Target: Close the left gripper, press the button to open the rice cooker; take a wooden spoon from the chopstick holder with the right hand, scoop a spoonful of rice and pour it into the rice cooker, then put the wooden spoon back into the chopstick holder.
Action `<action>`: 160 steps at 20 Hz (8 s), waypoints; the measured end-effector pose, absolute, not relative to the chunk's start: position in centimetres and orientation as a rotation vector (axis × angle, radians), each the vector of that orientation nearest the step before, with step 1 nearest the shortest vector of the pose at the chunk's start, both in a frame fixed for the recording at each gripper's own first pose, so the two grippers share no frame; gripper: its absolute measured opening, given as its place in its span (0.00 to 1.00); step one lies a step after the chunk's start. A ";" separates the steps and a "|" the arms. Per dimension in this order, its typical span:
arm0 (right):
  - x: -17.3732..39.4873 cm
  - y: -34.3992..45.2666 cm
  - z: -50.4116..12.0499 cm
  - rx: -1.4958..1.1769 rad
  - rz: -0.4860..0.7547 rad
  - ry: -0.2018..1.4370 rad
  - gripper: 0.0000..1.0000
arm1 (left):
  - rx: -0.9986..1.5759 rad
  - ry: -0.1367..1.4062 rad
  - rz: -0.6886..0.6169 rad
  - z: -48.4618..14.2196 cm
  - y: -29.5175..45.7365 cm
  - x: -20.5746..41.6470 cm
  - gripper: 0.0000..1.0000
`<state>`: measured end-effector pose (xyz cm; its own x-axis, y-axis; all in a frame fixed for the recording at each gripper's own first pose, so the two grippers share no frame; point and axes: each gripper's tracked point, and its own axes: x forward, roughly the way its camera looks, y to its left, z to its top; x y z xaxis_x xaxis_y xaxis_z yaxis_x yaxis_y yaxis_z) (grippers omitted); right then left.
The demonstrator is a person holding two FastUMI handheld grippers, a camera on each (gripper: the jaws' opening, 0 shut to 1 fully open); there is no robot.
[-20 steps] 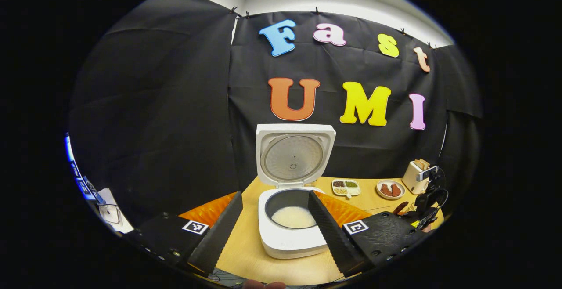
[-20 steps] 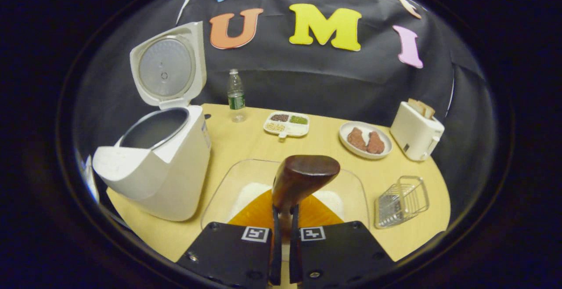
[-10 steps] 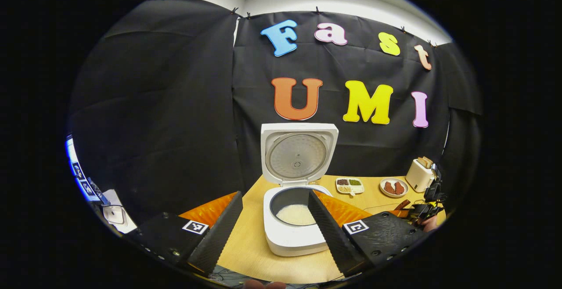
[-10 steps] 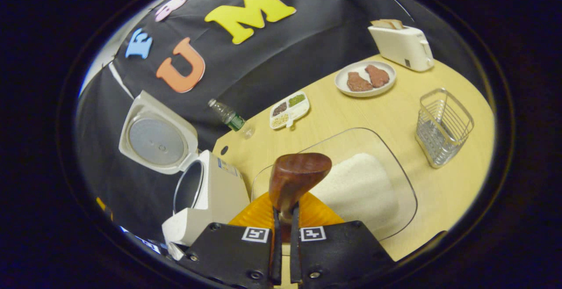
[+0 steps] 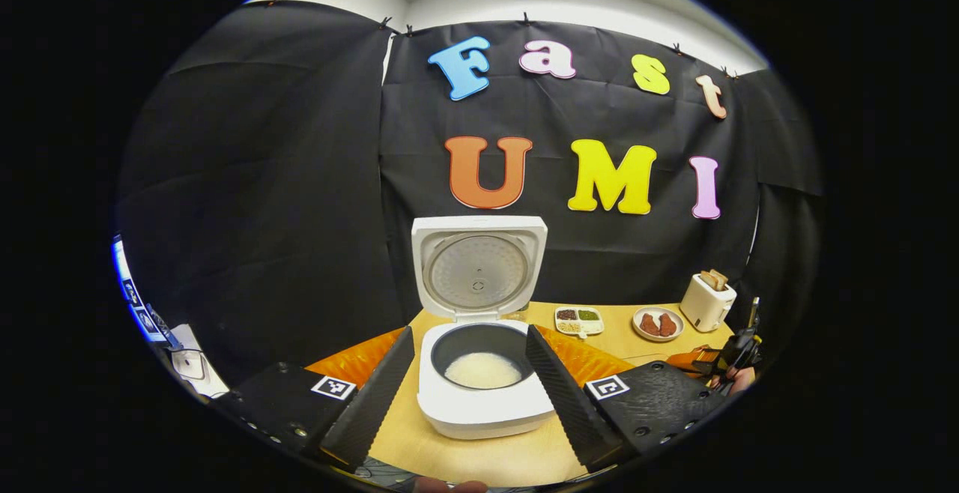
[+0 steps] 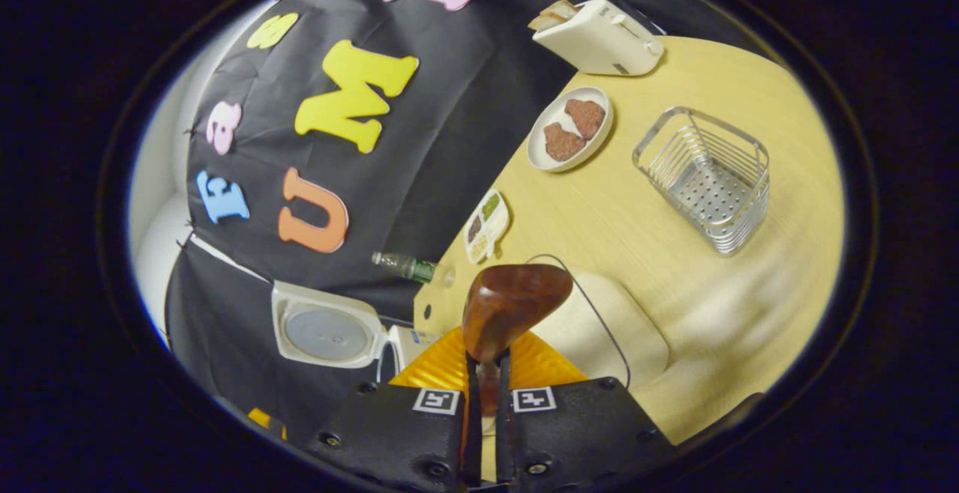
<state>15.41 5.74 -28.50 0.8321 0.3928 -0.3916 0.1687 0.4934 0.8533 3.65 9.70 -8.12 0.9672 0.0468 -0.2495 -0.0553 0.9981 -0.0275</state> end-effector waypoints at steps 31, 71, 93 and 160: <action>25.8 34.7 -16.6 0.291 0.503 0.550 0.12 | -0.102 0.272 0.171 -12.8 19.8 0.1 0.96; 17.0 27.5 -2.4 0.027 0.591 0.253 0.12 | -0.080 0.221 0.059 -10.7 12.2 -0.1 0.96; 16.0 -13.7 -11.8 0.278 -0.036 0.369 0.12 | -0.034 0.166 -0.108 -6.5 -2.4 7.4 0.96; 10.8 -9.5 -8.3 0.149 -0.006 0.252 1.00 | -0.092 0.528 0.008 -9.3 10.5 26.0 0.97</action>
